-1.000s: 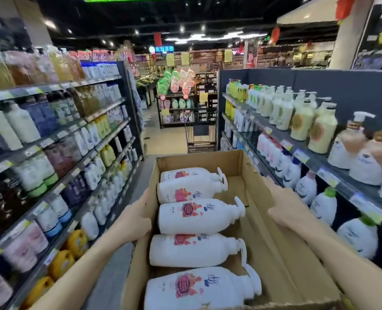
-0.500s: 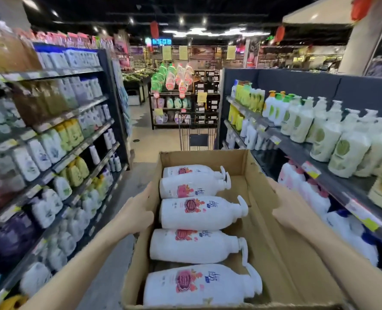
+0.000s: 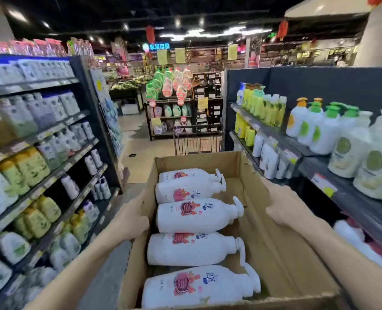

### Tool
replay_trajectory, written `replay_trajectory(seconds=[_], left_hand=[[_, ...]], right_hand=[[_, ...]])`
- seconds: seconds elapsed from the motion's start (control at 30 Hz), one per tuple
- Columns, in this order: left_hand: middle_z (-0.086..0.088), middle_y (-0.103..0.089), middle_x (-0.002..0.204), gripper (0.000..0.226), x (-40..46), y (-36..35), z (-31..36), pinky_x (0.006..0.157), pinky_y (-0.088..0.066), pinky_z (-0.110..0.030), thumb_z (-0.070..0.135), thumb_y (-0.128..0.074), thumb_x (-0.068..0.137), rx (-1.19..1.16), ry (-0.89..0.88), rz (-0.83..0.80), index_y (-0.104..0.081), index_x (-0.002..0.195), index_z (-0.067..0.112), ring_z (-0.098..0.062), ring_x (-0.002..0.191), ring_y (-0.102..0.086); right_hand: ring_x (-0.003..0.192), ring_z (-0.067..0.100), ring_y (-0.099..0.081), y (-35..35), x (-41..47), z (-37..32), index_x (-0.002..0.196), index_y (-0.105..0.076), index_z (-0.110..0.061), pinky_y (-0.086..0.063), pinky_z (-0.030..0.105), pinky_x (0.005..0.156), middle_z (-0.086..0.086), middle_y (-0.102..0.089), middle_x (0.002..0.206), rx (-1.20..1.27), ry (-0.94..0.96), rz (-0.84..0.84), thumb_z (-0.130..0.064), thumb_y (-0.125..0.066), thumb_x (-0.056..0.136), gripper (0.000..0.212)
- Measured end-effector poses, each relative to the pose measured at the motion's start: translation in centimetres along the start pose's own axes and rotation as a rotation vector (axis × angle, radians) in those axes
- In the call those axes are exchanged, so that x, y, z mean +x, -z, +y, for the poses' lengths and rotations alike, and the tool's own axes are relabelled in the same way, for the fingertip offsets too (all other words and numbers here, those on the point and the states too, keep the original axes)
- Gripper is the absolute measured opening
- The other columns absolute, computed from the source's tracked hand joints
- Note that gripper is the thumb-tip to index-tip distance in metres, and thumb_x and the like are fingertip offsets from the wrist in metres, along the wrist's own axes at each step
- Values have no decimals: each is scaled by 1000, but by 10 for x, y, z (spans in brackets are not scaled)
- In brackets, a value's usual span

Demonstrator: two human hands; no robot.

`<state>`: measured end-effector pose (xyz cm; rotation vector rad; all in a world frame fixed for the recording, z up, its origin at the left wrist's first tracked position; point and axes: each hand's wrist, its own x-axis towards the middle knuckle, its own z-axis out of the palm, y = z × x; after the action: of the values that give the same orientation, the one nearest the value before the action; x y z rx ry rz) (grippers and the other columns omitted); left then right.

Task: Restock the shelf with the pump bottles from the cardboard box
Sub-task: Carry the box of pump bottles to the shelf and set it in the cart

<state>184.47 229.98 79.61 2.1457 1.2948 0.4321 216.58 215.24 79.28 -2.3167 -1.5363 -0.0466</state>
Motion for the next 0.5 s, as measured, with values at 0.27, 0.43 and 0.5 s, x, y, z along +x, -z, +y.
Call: replay_trajectory(seconds=[0.27, 0.43, 0.5], left_hand=[[1, -51, 122, 94, 193, 8, 22, 39, -41, -13, -8, -51, 80, -1, -29, 46, -9, 152, 35, -9, 59, -56], [8, -53, 109, 91, 325, -2, 8, 51, -41, -6, -9, -52, 81, 20, -63, 32, -7, 152, 28, -9, 79, -54], [-7, -61, 121, 90, 384, -7, -3, 52, -37, -7, -8, -52, 82, 9, -44, 34, -7, 153, 25, -23, 106, -58]], right_hand=[[67, 35, -58, -41, 209, 35, 147, -31, -28, -50, 44, 56, 15, -63, 82, 88, 78, -32, 4, -48, 77, 78], [48, 12, -36, -84, 325, 51, 152, -23, -29, -23, 23, 38, -7, -37, 59, 44, 79, 18, 2, -49, 79, 84], [47, 6, -27, -100, 370, 52, 151, -18, -35, -21, 22, 40, -10, -31, 57, 34, 88, 19, 3, -48, 82, 85]])
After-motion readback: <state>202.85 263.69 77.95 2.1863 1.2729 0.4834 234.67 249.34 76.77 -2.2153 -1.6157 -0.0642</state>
